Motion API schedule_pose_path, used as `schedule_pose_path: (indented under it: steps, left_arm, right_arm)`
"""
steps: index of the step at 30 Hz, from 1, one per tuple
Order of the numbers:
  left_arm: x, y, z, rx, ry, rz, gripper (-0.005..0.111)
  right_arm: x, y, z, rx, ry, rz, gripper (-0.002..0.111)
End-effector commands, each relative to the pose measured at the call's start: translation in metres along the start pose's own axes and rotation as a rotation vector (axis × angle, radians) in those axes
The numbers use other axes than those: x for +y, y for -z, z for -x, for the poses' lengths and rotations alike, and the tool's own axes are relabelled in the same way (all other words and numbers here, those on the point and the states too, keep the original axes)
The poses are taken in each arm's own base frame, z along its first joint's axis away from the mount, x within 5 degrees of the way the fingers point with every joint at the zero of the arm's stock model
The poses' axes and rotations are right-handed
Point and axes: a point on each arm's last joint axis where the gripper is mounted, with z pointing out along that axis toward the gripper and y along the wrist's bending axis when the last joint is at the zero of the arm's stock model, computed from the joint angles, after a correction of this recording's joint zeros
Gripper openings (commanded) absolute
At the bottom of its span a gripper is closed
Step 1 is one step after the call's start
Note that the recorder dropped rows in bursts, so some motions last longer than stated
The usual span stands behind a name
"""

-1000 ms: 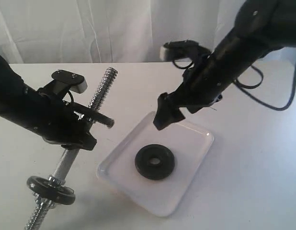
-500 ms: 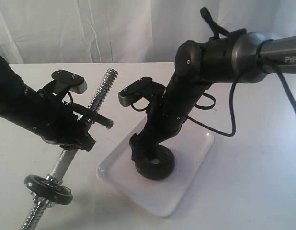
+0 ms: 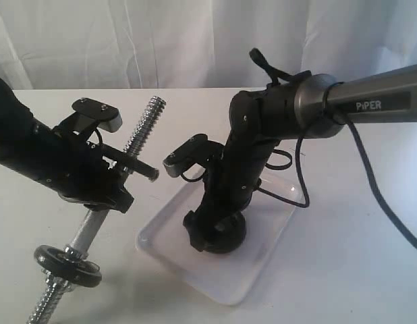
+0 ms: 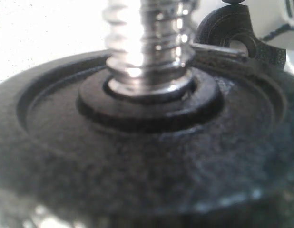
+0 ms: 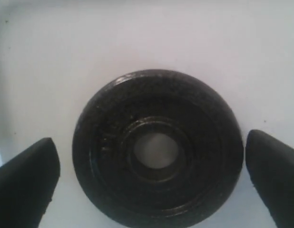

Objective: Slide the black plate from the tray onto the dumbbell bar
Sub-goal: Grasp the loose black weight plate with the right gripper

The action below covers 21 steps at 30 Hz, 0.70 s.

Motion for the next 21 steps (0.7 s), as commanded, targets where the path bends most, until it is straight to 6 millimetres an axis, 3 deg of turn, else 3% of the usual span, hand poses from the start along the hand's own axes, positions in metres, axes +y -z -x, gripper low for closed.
schedule_pose_path:
  steps: [1,13,17,21]
  left_arm:
    - [-0.002,0.022,0.018,-0.151,0.016,0.036,0.000]
    - [-0.001,0.022,0.019,-0.154,0.010,0.043,0.000]
    - [-0.001,0.022,0.018,-0.153,0.008,0.044,0.000]
    - [-0.001,0.022,0.018,-0.153,0.008,0.044,0.000]
  right_arm:
    - [0.006,-0.006,0.002,0.033,0.024,-0.031,0.104]
    - [0.018,-0.033,0.002,0.099,0.031,-0.083,0.099]
    - [0.016,-0.032,0.000,0.124,0.052,-0.103,0.091]
    - [0.015,-0.032,-0.002,0.148,0.068,-0.110,0.076]
